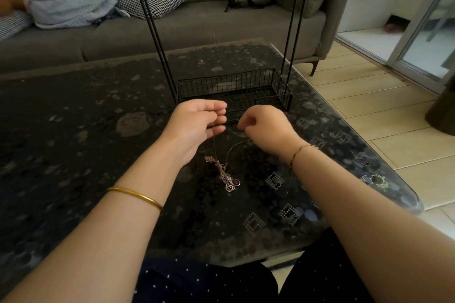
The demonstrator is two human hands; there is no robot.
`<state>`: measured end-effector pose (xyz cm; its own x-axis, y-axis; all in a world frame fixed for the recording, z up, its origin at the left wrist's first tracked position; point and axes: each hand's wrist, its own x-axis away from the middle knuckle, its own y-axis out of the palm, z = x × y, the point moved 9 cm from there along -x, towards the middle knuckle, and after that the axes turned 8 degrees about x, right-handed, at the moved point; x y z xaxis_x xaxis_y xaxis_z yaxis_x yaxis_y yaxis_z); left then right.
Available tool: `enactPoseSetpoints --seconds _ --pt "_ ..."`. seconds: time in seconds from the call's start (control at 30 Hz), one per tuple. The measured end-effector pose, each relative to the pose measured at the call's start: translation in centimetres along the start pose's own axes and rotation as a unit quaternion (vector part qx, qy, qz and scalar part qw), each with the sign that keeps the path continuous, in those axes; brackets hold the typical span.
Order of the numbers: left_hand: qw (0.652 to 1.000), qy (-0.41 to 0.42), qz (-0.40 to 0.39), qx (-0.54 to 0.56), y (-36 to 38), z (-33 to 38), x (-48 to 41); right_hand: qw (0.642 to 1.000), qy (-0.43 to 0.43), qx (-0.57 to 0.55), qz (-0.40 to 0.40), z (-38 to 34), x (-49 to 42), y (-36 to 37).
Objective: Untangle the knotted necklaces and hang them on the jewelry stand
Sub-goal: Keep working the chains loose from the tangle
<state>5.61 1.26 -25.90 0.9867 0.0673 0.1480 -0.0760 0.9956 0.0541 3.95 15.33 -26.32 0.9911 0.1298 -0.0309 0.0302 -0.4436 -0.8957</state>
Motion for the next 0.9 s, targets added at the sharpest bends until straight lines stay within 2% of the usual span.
enactPoseSetpoints --seconds 0.07,0.13,0.23,0.37,0.47,0.6,0.77,0.9 --pt "0.998 -0.003 -0.015 0.063 0.5 0.4 0.1 0.991 -0.042 -0.092 -0.084 -1.9 0.7 1.7" --pt "0.994 0.001 -0.031 0.109 0.9 0.8 0.3 0.977 -0.06 -0.123 -0.166 -3.0 1.4 3.8" --pt "0.989 0.008 -0.04 0.141 1.2 1.2 0.4 0.969 -0.089 -0.123 -0.195 -3.5 1.8 4.6" --pt "0.997 -0.001 -0.028 0.076 0.6 0.6 0.1 0.959 -0.058 -0.201 -0.191 -3.1 1.5 3.9" --pt "0.998 -0.058 -0.015 -0.02 0.1 -1.1 -0.1 0.944 -0.027 -0.287 -0.16 -2.6 1.2 2.8" --pt "0.982 -0.122 -0.012 -0.145 -0.3 -3.0 0.0 0.923 0.003 -0.369 -0.107 -1.9 0.8 1.5" --pt "0.955 -0.135 -0.117 -0.238 1.2 -3.9 0.9 0.887 0.015 -0.456 -0.075 -1.8 0.8 0.7" --pt "0.946 -0.103 -0.15 -0.268 2.0 -3.8 1.0 0.864 0.011 -0.501 -0.045 -1.9 0.9 -0.4"
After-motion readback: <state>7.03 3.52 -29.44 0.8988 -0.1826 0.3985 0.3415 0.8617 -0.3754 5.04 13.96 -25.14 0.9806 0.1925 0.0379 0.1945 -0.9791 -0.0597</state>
